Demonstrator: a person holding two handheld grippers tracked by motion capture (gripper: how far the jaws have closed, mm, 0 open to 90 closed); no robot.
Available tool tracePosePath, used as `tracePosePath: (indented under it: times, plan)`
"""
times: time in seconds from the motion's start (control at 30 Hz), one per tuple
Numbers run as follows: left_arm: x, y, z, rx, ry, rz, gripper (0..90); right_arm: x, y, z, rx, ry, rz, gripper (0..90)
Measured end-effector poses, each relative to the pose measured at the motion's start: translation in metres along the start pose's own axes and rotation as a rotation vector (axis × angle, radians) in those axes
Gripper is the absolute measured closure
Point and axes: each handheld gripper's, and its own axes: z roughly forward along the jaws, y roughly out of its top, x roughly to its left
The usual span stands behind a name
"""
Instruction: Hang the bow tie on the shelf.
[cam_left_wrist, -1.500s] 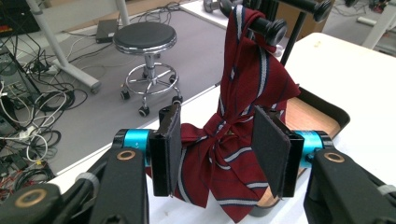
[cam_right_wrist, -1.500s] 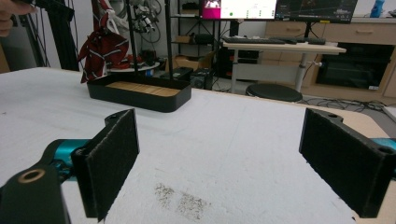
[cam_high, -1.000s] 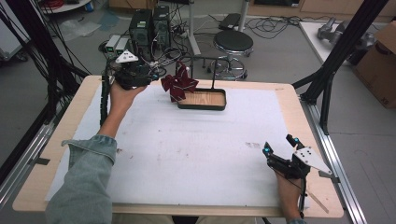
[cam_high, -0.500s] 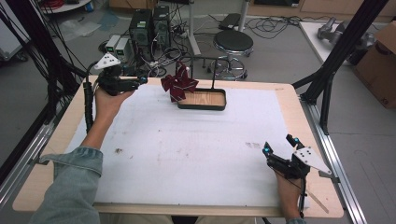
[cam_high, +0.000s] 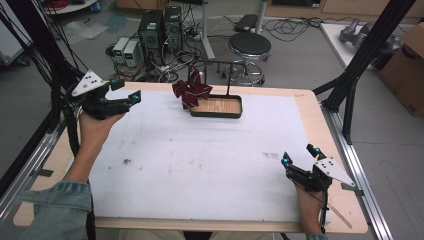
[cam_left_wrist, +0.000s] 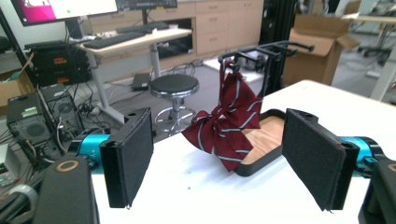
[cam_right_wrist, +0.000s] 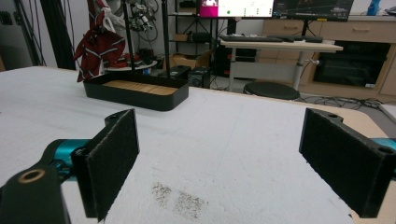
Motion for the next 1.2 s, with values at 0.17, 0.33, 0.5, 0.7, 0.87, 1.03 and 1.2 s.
tracePosePath:
  times: [0.17, 0.33, 0.5, 0.7, 0.87, 1.03, 1.2]
  plan:
    - [-0.006, -0.012, -0.022, -0.002, 0.006, -0.011, 23.9, 0.0, 0.0, 0.0, 0.002, -0.001, 0.005, 11.1]
    - [-0.015, -0.027, -0.038, 0.005, 0.03, -0.004, 21.7, 0.0, 0.0, 0.0, 0.002, -0.003, 0.005, 11.1]
    - [-0.022, -0.044, -0.052, 0.008, 0.051, -0.017, 19.9, 0.0, 0.0, 0.0, 0.003, -0.003, 0.007, 11.1]
    - [-0.026, -0.064, -0.069, 0.014, 0.083, -0.034, 20.0, 0.0, 0.0, 0.0, 0.003, -0.002, 0.006, 11.1]
    - [-0.027, -0.079, -0.08, 0.034, 0.107, -0.032, 20.0, 0.0, 0.0, 0.001, 0.002, -0.003, 0.004, 11.1]
    - [-0.031, -0.094, -0.09, 0.035, 0.136, -0.027, 20.0, 0.0, 0.0, 0.001, 0.005, -0.004, 0.003, 11.1]
    - [-0.034, -0.105, -0.094, 0.04, 0.158, -0.027, 19.8, 0.0, 0.0, 0.001, 0.004, -0.005, 0.005, 11.1]
